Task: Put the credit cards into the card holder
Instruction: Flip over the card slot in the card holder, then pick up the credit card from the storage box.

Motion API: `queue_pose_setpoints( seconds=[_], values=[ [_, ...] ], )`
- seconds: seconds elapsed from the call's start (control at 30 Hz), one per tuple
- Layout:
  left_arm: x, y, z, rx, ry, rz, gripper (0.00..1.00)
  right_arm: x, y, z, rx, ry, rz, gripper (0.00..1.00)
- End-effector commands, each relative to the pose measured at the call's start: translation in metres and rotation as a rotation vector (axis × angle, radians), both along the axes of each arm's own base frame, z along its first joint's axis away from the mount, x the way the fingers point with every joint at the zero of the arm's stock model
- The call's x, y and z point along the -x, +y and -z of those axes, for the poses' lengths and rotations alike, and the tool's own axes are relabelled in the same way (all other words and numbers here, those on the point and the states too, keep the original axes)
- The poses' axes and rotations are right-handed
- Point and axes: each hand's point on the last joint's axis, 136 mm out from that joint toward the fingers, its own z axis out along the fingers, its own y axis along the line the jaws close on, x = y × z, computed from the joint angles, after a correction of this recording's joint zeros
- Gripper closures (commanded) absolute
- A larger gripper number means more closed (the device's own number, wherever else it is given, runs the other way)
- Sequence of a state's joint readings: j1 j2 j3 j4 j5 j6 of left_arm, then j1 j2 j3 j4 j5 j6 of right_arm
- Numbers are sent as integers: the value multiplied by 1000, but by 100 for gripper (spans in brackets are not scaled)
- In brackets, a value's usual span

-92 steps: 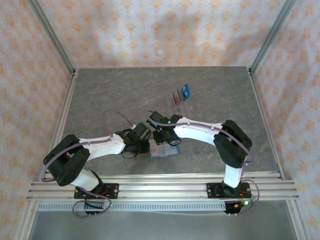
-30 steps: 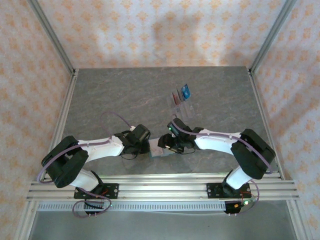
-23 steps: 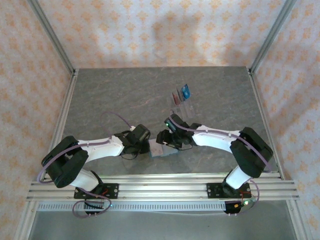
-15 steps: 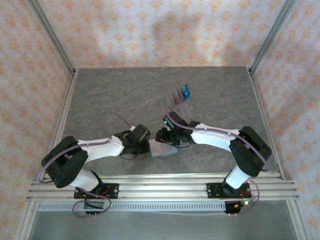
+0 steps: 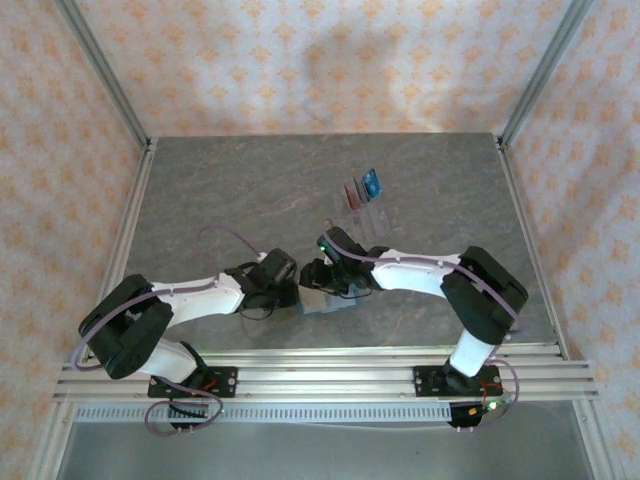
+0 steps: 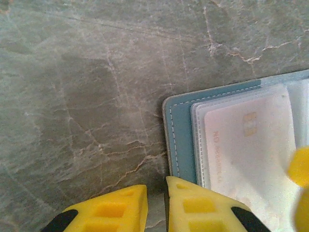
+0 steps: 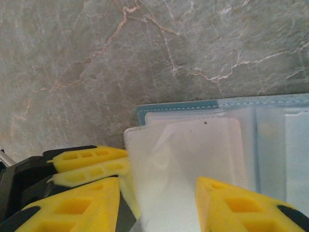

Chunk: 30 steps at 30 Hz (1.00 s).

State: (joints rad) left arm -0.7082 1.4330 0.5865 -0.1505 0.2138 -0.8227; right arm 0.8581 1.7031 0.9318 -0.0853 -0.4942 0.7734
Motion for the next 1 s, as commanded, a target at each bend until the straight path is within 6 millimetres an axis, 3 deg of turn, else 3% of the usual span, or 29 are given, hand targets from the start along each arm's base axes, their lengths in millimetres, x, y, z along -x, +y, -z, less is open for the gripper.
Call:
queue_pose_setpoints(
  seconds=[0.0, 0.27, 0.4, 0.5, 0.6, 0.7, 0.83, 0.97],
  values=[
    [22, -8, 9, 69, 75, 41, 80, -10, 19, -10, -55, -21, 3, 53],
    [36, 18, -8, 27, 36, 23, 75, -12, 25, 2, -43, -15, 22, 45],
    [40, 24, -24, 36, 6, 34, 62, -17, 21, -13, -19, -52, 21, 40],
    [38, 24, -42, 50, -37, 46, 49, -28, 12, -36, 27, -118, 17, 35],
    [34, 20, -55, 63, -70, 66, 41, -47, -11, -60, 98, -161, 38, 34],
    [26, 13, -59, 66, -84, 84, 39, -74, -52, -82, 225, -225, 86, 35],
    [13, 2, -57, 49, -85, 105, 39, -119, -106, -102, 351, -265, 174, 48],
    [3, -10, -56, 51, -80, 129, 38, -163, -147, -110, 437, -300, 244, 57]
  ],
)
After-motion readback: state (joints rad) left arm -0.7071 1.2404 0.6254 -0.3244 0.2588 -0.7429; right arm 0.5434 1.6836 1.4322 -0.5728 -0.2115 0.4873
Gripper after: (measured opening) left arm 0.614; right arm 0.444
